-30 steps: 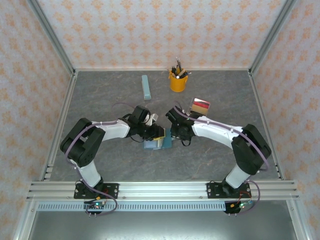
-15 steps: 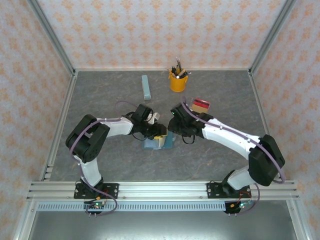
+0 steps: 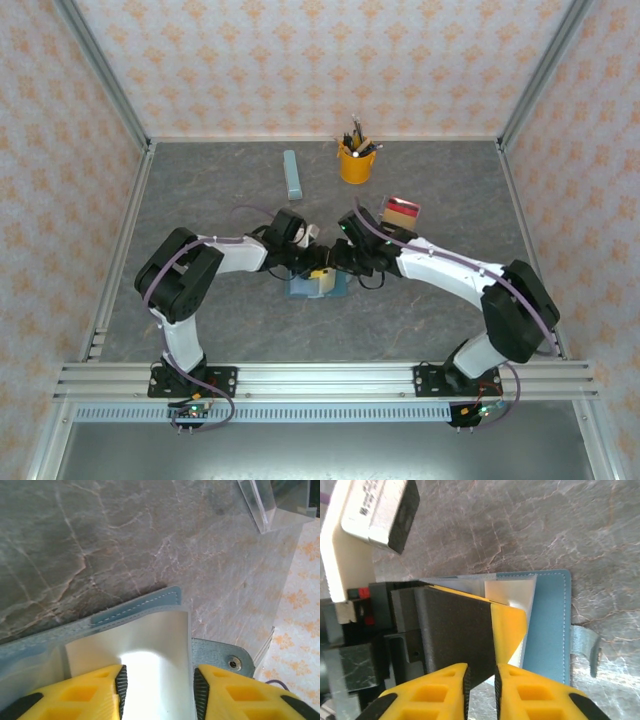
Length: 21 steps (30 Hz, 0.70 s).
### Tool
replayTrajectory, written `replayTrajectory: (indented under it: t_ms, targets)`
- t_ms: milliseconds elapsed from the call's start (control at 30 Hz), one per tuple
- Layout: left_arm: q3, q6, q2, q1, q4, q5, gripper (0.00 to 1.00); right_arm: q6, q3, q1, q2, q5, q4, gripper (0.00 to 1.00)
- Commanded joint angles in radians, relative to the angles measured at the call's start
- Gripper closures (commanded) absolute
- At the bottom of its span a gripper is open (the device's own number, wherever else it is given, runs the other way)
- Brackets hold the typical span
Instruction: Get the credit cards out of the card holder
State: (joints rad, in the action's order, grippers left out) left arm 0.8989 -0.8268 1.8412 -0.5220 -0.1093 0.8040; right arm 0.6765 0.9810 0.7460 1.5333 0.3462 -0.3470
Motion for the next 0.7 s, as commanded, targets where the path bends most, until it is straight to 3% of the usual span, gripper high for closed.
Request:
replayTrajectory:
  t_ms: [0,267,667]
  targets:
    - [-0.031,-0.044,0.026,-0.002,-0.012,-0.061,0.63,-0.027,-0.035,0.004,0.059,0.056,0.018,0.83]
    - [-0.003,-0.047,0.025,-0.001,0.026,-0.073,0.76,-0.052,-0.020,0.005,0.138,0.024,-0.006,0.92]
    - [0.017,-0.008,0.026,-0.001,0.092,-0.091,0.94,-0.040,-0.045,0.003,0.077,-0.043,-0.005,0.91]
